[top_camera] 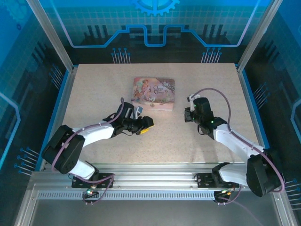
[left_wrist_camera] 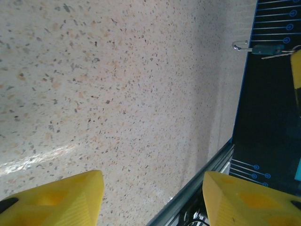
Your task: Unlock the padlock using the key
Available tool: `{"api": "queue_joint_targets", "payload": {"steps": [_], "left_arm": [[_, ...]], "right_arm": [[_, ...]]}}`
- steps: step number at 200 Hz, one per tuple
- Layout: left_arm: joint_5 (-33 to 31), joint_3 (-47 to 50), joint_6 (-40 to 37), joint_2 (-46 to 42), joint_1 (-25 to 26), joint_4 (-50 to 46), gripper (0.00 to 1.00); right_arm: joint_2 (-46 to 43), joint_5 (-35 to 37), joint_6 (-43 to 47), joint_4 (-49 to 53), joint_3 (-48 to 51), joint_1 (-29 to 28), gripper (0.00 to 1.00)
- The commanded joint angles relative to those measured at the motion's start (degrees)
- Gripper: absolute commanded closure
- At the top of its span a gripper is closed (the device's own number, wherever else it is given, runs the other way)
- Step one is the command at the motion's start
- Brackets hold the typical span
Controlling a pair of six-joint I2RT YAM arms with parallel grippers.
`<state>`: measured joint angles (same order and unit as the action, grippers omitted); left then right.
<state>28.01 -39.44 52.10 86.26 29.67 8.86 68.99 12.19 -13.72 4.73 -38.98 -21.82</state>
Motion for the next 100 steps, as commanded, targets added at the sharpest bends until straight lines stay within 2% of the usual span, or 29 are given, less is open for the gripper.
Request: {"api": "queue_joint_targets", "payload": {"steps": [1,100], "left_arm": [[1.7,-1.9,-0.9,1.1,0.7,1.3,0.41],[1.4,-1.4,0.0,1.5,0.9,2.1,0.41]], "right_arm": [[0.1,-2.6,-5.2,1.0,1.2,2.8,1.0],[12.3,-9.9,-12.1,-2.8,-0.2,9.0,1.0]]}}
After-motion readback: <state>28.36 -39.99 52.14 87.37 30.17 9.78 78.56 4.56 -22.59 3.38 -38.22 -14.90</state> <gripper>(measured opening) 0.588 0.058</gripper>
